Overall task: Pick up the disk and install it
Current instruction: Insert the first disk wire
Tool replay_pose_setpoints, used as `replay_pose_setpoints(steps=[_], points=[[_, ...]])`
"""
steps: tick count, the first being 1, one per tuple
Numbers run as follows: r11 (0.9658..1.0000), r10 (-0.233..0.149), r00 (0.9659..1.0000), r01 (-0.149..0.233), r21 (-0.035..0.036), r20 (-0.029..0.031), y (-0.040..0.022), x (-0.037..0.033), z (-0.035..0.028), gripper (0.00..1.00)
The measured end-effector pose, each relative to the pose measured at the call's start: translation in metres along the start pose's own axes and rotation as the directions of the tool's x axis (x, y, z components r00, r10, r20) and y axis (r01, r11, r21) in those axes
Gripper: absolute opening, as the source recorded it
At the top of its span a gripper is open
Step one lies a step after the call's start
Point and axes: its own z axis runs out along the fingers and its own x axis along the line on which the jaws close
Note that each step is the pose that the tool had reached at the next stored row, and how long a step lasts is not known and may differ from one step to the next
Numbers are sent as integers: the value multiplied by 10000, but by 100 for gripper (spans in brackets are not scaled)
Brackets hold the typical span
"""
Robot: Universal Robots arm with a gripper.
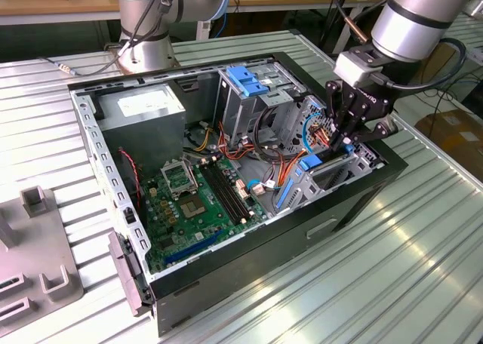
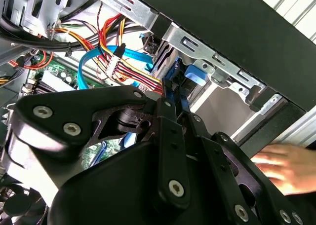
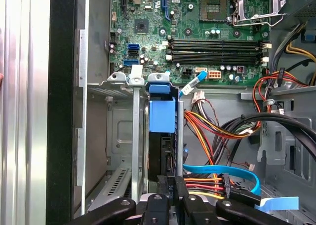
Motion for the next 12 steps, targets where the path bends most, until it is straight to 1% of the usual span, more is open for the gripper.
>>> replay_pose_setpoints(steps=[3, 4, 5, 6, 7, 8, 10, 11, 12], points=[[10000, 0, 10000, 0, 1, 14, 0, 1, 0, 17], [10000, 0, 10000, 0, 1, 33, 0, 0, 3, 17], [10000, 0, 10000, 0, 11, 46, 1, 2, -12, 18], [10000, -1, 10000, 0, 24, 55, 0, 2, -41, 18], [10000, 0, 10000, 0, 36, 60, 1, 3, -110, 25], [10000, 0, 10000, -1, 45, 59, 1, 4, -153, 25], [10000, 1, 10000, -1, 46, 61, 1, 4, -153, 25], [10000, 0, 10000, 0, 46, 62, 1, 4, -153, 23], [10000, 1, 10000, -1, 46, 61, 1, 4, -153, 16]])
